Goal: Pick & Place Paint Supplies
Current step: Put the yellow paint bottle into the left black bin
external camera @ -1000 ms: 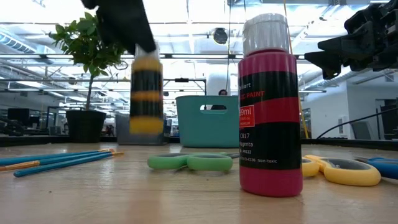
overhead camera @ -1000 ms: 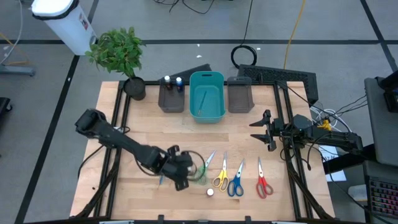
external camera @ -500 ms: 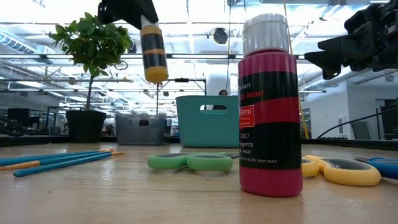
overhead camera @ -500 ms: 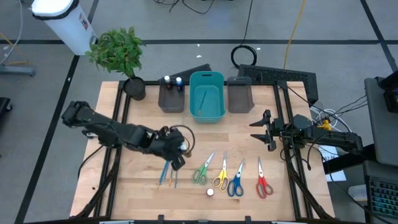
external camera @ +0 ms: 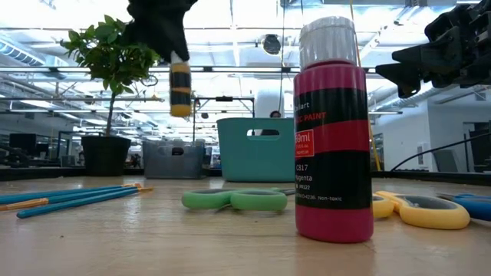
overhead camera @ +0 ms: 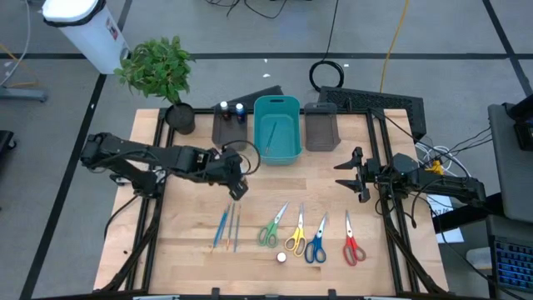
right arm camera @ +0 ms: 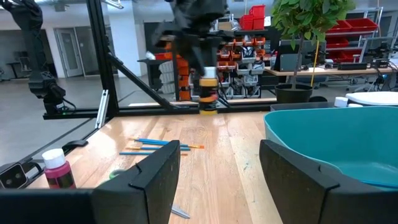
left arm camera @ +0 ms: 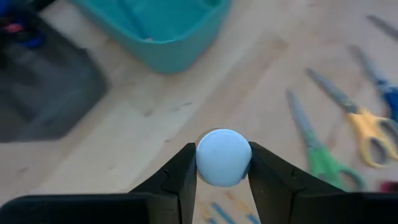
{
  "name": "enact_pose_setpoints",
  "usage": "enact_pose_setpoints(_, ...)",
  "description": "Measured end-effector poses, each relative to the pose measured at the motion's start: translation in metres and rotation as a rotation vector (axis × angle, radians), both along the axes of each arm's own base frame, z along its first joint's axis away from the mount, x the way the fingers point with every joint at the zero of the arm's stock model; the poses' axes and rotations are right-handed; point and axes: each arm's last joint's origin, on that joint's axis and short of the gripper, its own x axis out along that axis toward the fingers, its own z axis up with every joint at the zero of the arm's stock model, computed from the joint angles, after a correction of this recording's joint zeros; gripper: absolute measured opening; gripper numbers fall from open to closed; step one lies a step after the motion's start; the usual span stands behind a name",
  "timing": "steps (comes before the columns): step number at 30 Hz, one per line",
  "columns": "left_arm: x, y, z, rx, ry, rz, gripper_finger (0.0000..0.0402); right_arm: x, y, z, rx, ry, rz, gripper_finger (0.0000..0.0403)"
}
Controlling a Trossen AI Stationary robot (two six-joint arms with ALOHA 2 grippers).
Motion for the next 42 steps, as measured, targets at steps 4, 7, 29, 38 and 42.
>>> enact_pose_setpoints(4, -0.004, 0.019, 0.001, 0.043, 0.025, 0.068, 0.0123, 0.0, 0.0, 0.0, 0.0, 0.0, 0.0, 0.0212)
enact_pose_setpoints(7, -0.007, 0.033, 0.003, 0.059, 0.036, 0.122, 0.0123, 0.0, 0.0, 0.0, 0.0, 0.0, 0.0, 0.0212)
enact_pose_setpoints(29, -0.04, 0.142, 0.01, 0.113, 0.079, 0.43, 0.0123, 0.0, 0.0, 0.0, 0.0, 0.0, 0.0, 0.0212)
enact_pose_setpoints(38, -0.039, 0.157, -0.012, 0.09, 0.026, 0.425, 0.0123, 0.0, 0.0, 0.0, 0.0, 0.0, 0.0, 0.0212)
enact_pose_setpoints(42, -0.046, 0.163, -0.03, 0.052, 0.059, 0.453, 0.0123, 0.0, 0.0, 0.0, 0.0, 0.0, 0.0, 0.0212)
